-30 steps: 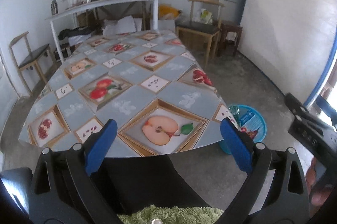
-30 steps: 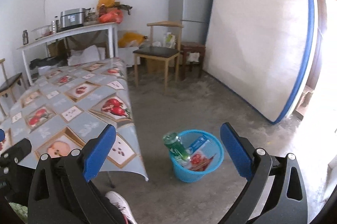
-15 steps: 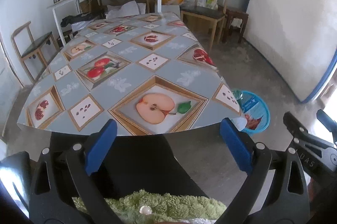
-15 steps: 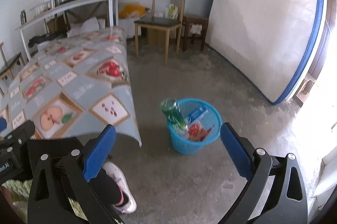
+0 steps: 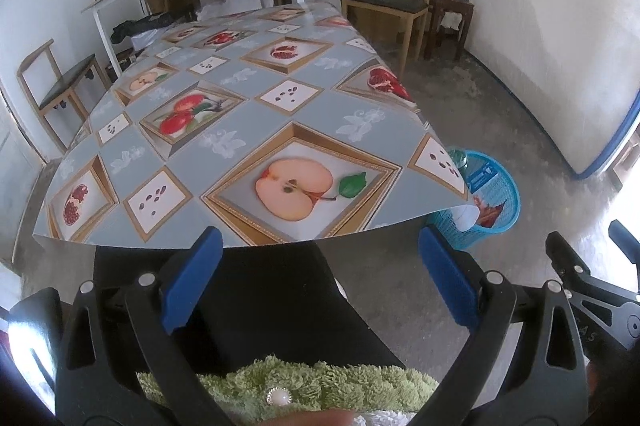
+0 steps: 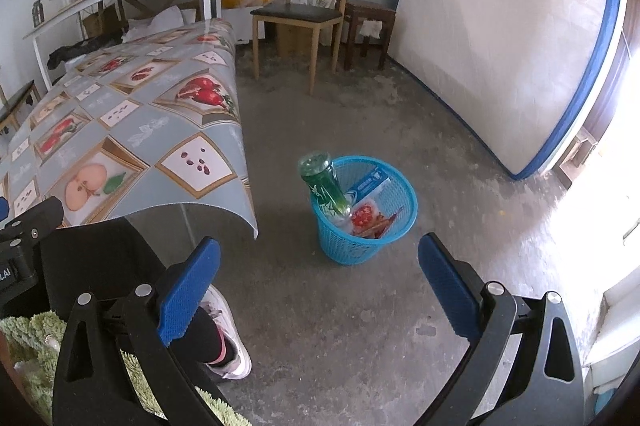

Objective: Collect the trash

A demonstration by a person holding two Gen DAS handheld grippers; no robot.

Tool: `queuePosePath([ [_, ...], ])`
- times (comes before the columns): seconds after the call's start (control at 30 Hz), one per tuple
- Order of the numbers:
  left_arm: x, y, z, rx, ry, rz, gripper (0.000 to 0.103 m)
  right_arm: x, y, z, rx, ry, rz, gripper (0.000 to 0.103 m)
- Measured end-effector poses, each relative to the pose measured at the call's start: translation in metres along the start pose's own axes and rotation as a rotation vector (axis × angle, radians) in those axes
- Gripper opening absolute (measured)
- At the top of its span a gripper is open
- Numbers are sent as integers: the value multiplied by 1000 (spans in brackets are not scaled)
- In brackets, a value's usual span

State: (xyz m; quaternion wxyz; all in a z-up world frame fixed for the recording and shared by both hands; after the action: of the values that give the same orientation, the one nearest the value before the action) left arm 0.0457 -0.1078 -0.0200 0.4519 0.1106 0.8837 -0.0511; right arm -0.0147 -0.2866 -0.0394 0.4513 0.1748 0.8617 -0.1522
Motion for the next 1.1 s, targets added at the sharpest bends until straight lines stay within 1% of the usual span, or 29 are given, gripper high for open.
queuePosePath([
  [0.33,0,0,0,-8,5,12,95,-7,-14,-2,50,-20,21,97],
  [0.93,1,2,1,-12,6,11,94,-8,-18,-5,48,-24,41,96],
  [1.1,1,7,-3,-22,-5,2,94,-8,-18,-5,49,-25,42,96],
])
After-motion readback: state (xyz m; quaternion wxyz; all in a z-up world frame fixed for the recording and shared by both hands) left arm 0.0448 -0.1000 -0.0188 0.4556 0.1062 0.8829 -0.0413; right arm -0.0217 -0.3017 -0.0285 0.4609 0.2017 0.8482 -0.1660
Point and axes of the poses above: each gripper's, at about its wrist camera, not at the fingertips, and z roughly the way its jaws point, y to its left, x to its underside, the point moved 2 cm from there along z, roughly the way its jaws point, and after that the axes turned 14 degrees about -y, right-handed, at the moved point
